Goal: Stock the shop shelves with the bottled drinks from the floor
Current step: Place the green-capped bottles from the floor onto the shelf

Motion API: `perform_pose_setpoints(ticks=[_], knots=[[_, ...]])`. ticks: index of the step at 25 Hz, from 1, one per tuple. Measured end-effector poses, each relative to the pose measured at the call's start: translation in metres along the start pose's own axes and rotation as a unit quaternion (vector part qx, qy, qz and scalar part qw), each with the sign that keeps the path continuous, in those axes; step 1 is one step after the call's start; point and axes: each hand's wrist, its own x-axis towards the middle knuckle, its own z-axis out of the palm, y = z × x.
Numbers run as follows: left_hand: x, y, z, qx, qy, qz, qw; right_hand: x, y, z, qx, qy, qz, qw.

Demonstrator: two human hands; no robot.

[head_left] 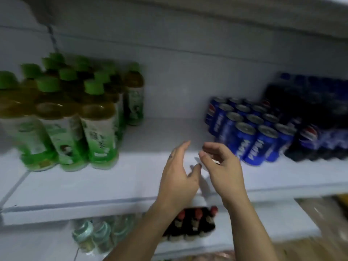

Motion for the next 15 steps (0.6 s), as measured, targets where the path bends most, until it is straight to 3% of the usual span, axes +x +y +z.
perform_pose_setpoints(ticks=[3, 8, 15], knots=[[-0.05, 0.011, 0.028, -0.032, -0.071, 0.026, 0.997, -0.05, 0.029, -0.056, -0.006, 0.043, 0.048, 0.998], [-0.118, 0.004, 0.078, 0.01, -0.165, 0.067, 0.984, -0.134, 0.1, -0.133, -0.016, 0.079, 0.158, 0.984], [-0.232, -0.029, 0.188, 0.076, -0.33, -0.05, 0.94, -0.266, 0.223, -0.216, -0.06, 0.096, 0.295, 0.949]])
